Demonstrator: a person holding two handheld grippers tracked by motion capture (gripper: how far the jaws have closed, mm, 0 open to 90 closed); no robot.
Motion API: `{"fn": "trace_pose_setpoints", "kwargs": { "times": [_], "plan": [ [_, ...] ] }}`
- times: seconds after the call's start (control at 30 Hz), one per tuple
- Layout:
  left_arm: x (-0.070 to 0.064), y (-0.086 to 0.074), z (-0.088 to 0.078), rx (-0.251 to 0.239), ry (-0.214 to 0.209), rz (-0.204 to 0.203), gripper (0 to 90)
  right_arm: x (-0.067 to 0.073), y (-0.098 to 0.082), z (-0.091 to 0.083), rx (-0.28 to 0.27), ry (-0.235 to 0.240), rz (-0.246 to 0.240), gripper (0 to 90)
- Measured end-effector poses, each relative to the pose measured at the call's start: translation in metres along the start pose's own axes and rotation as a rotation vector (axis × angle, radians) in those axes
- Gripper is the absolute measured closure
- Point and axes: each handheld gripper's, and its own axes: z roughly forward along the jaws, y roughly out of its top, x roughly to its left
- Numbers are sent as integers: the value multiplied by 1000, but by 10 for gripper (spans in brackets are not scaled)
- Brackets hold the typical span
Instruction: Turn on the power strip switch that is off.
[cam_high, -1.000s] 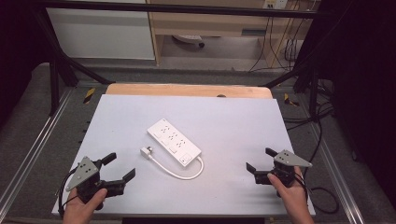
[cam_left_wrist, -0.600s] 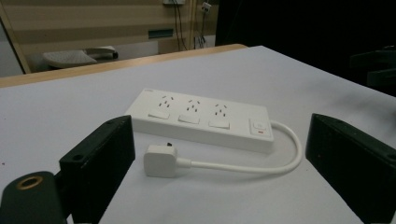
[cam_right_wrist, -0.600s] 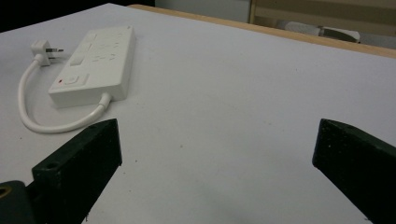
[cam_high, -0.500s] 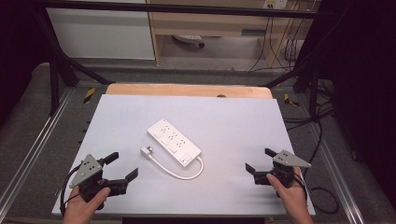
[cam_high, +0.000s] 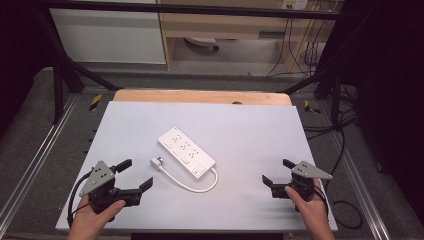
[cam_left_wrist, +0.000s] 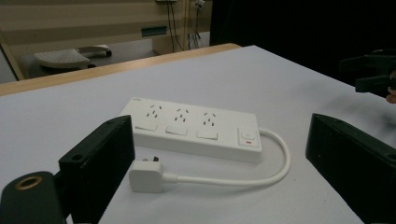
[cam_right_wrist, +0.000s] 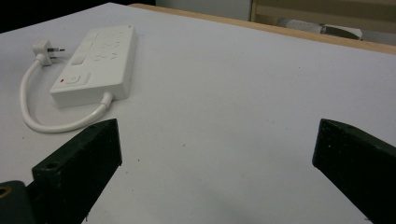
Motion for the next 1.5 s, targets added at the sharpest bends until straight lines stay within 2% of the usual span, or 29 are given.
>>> {"fn": "trace_pose_setpoints", "kwargs": {
  "times": [0.3, 0.77, 1.07, 1.5],
  "plan": [
    [-4, 12, 4, -15, -14, -14, 84, 0, 0, -1, -1, 0, 2, 18],
    [-14, 20, 14, -16, -15, 1, 79, 0, 0, 0, 4, 1, -1, 18],
    [-11, 31, 23, -9, -2, -1, 79, 0, 0, 0, 6, 0, -2, 18],
    [-10, 45, 43, 14, -14, 15, 81, 0, 0, 0, 6, 2, -3, 19]
  ]
}}
